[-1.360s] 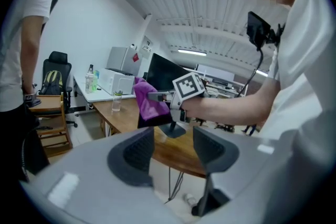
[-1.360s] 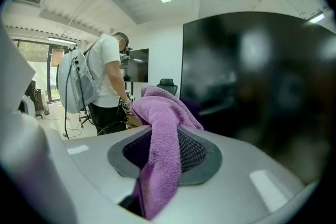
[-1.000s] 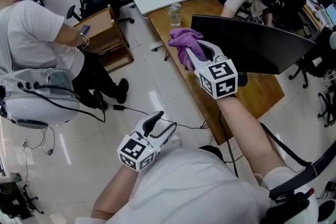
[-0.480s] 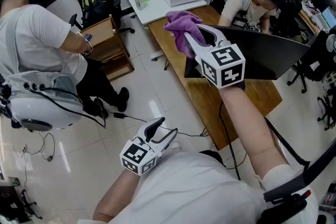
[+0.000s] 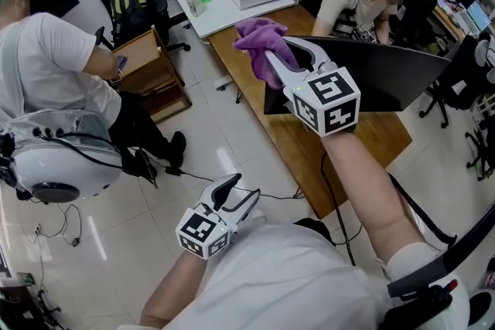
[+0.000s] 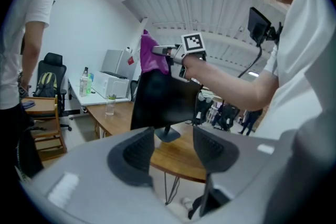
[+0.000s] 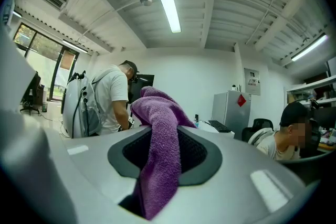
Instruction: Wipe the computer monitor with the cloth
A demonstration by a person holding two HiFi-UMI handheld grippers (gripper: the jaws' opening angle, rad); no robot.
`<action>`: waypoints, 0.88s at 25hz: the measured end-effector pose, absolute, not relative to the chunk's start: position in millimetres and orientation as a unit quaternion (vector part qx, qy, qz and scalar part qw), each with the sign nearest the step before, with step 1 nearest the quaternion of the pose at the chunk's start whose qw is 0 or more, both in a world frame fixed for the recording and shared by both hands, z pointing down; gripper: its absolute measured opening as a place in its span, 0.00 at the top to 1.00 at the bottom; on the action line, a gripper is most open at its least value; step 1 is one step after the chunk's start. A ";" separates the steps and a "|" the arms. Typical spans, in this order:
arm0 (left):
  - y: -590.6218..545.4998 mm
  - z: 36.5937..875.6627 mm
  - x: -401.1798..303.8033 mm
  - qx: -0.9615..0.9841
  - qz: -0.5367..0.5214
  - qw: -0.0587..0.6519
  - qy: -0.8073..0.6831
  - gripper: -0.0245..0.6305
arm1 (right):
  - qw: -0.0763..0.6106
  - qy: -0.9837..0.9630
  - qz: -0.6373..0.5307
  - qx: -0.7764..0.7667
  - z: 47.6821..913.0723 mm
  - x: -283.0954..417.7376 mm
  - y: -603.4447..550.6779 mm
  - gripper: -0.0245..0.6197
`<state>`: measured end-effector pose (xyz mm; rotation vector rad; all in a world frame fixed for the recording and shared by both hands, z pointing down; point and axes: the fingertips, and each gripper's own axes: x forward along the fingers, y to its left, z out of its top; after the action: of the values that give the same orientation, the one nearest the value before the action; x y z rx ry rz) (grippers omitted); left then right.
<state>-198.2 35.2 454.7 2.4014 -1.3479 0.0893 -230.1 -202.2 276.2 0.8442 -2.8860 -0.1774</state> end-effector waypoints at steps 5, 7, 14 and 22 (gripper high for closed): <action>25.0 455.7 -191.2 0.863 0.028 0.196 -0.465 0.60 | 0.054 -0.961 -0.055 0.265 273.2 -202.4 -170.1 0.78; 17.6 457.8 -185.9 0.868 0.029 0.197 -0.455 0.60 | 0.060 -0.960 -0.047 0.268 284.4 -180.3 -161.5 0.78; -8.9 455.2 -143.4 0.884 0.044 0.188 -0.425 0.60 | 0.111 -0.936 0.002 0.334 354.9 -42.2 -144.9 0.78; -32.8 438.3 -61.8 0.880 0.036 0.189 -0.435 0.60 | 0.143 -0.890 0.072 0.427 411.7 153.3 -125.7 0.77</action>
<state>-61.8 -32.8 438.3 2.4735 -1.2240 0.1025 153.3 -125.7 411.7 1.2305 -2.5663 0.2070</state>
